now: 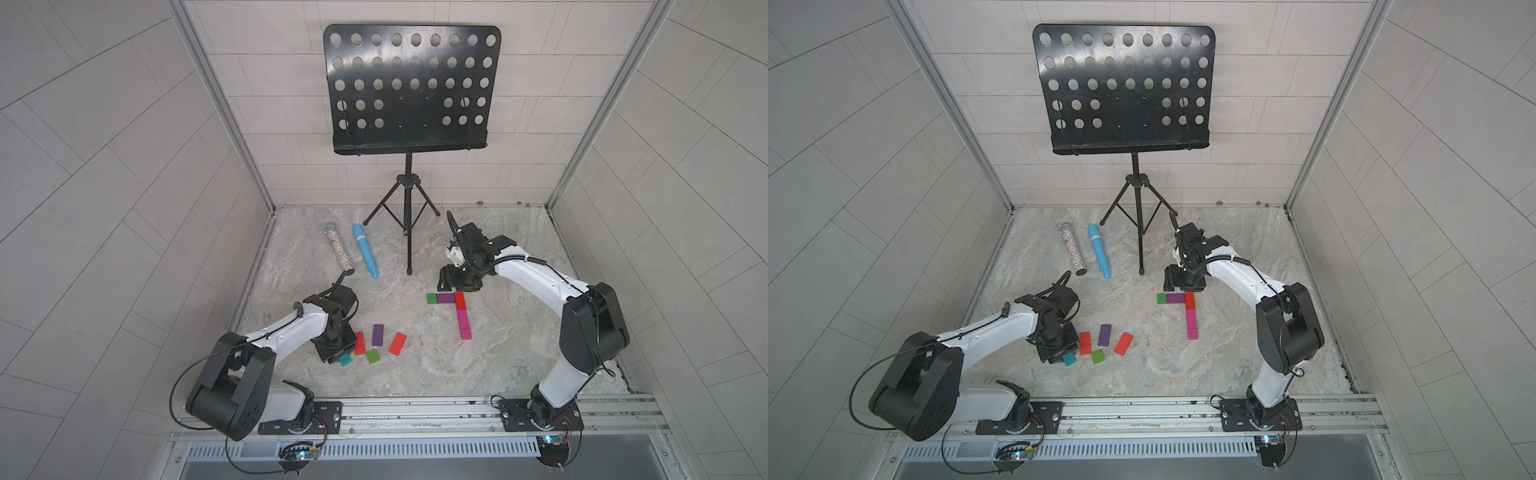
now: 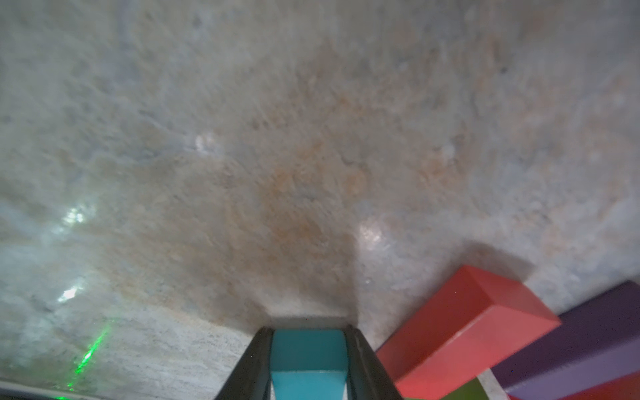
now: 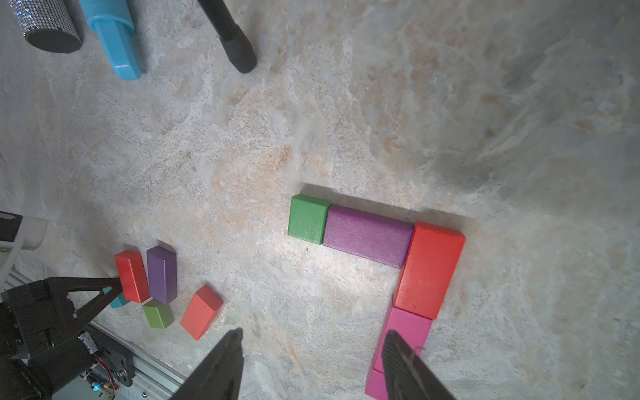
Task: Assemble the number 7 with building blocks
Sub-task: Pick up the building block from the center of the board.
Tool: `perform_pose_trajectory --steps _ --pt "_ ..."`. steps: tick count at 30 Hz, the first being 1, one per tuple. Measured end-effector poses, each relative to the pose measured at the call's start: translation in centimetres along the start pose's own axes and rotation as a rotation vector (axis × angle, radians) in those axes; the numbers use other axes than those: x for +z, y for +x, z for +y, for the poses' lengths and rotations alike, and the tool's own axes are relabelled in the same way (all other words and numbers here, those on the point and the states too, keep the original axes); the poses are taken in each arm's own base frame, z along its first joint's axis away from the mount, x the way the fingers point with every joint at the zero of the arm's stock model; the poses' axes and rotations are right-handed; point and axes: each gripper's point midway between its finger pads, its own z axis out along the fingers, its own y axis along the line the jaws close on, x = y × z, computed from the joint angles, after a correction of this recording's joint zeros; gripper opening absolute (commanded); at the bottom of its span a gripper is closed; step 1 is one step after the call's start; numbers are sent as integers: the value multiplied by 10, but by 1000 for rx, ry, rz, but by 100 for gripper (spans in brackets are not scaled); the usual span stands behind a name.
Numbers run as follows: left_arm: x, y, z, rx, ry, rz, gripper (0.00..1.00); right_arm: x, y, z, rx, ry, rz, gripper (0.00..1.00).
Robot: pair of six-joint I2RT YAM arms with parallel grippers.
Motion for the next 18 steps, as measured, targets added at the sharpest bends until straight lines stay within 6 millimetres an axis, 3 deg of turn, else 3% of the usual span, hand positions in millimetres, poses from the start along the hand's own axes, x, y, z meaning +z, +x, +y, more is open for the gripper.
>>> perform_pose_trajectory --steps 5,10,18 --pt "-6 -2 0 9 -9 -8 30 4 -5 1 3 -4 9 66" --pt "-29 -13 -16 38 16 -48 30 3 -15 8 -18 -19 -3 64" --pt "-102 -69 -70 203 36 -209 30 -9 -34 31 -134 -26 -50 64"
